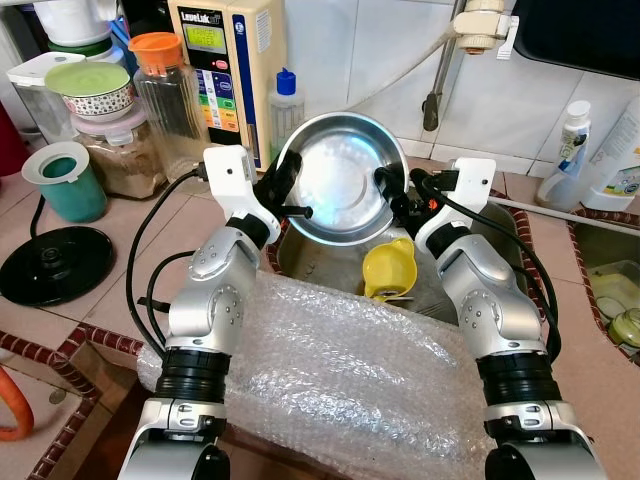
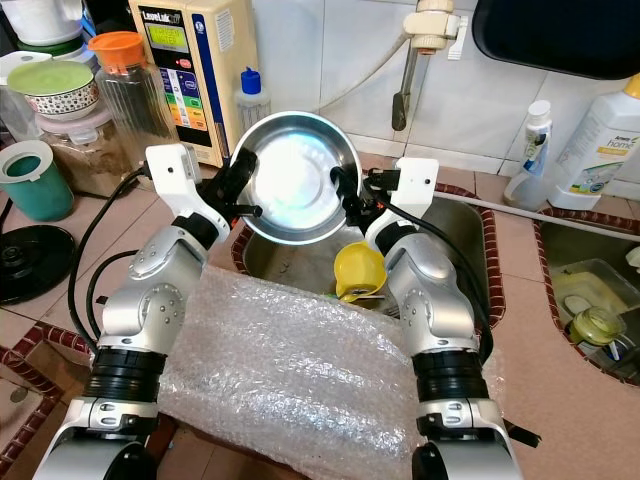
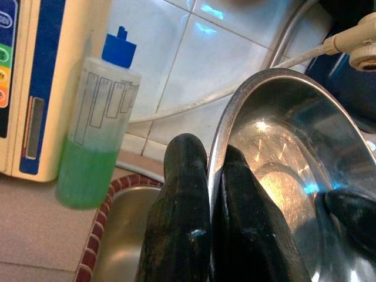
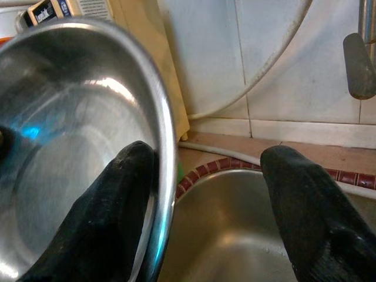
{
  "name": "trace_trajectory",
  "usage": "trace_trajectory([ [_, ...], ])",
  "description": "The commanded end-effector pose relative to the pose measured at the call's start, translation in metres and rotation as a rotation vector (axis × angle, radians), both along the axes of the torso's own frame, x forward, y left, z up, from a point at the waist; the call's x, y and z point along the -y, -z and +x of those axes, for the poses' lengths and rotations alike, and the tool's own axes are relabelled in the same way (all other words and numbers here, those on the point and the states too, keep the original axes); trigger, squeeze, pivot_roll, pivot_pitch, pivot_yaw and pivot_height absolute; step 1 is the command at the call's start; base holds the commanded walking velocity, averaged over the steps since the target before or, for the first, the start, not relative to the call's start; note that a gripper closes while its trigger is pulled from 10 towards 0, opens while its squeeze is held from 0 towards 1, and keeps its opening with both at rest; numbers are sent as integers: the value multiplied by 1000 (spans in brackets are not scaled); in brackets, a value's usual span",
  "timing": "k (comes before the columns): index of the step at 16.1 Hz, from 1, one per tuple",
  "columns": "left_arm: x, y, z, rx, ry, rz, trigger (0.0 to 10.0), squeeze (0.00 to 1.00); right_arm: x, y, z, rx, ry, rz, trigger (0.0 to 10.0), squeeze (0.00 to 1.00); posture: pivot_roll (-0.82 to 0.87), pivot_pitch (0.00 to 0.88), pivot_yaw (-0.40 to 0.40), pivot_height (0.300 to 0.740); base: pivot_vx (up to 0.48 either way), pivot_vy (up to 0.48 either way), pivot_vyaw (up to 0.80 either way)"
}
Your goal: Kitchen organization
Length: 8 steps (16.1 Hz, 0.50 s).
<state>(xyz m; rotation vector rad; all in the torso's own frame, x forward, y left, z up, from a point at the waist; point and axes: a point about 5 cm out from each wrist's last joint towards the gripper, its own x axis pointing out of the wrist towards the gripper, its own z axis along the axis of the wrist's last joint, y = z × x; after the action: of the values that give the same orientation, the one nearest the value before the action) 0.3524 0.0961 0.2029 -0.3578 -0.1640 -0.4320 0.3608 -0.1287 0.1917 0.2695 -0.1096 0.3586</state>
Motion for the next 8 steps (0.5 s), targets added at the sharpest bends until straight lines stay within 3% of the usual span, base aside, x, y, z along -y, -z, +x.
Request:
trace_trajectory([
  [1, 3, -11, -3, 48, 35, -7, 0, 0, 8, 2, 4, -34, 50, -2, 0, 0, 53, 0, 24, 740, 0, 0, 0],
  [5, 4, -11, -4, 54, 46, -7, 0, 0, 10, 7, 8, -80, 64, 26, 0, 0, 56, 0, 23, 740, 0, 0, 0],
  [8, 4, -10, -5, 52, 53, -7, 0, 0, -2, 14, 2, -114, -12, 55, 0, 0, 53, 0, 21, 740, 0, 0, 0],
])
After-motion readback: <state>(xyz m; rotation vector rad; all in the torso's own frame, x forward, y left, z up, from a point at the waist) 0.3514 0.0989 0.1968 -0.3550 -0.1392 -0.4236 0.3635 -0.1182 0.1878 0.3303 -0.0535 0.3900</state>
